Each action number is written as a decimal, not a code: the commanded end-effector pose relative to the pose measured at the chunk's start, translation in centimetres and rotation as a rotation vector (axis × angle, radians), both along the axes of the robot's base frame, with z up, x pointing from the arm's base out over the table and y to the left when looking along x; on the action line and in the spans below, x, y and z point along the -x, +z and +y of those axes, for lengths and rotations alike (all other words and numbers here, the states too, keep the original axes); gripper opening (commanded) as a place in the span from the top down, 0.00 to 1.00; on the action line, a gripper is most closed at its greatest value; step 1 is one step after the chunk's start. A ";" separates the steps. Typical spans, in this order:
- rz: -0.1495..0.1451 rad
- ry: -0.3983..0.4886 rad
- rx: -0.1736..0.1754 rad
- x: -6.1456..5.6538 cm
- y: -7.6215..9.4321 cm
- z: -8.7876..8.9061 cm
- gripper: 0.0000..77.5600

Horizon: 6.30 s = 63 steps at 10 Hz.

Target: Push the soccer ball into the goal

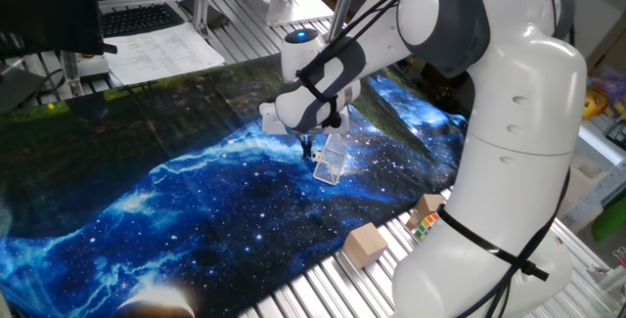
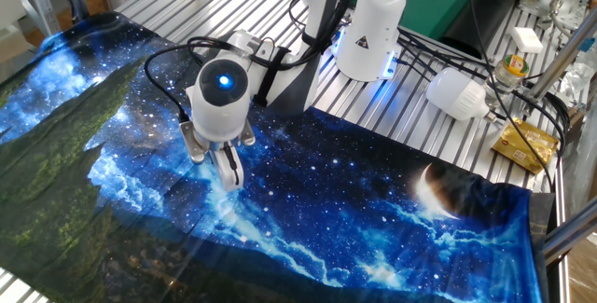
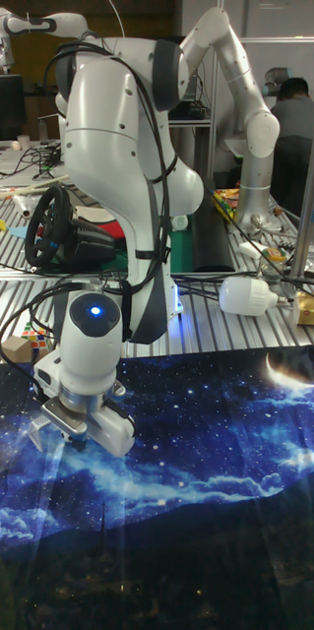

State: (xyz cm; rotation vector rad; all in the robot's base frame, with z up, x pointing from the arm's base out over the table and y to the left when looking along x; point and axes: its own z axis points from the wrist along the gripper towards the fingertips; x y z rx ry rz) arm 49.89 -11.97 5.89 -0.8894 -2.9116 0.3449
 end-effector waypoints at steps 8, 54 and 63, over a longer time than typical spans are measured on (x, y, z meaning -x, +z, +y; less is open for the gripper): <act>0.039 -0.009 0.038 0.5 0.0 -0.3 1.00; -0.108 0.429 -0.251 1.6 5.6 9.1 1.00; -0.091 0.444 -0.258 3.0 10.4 12.3 1.00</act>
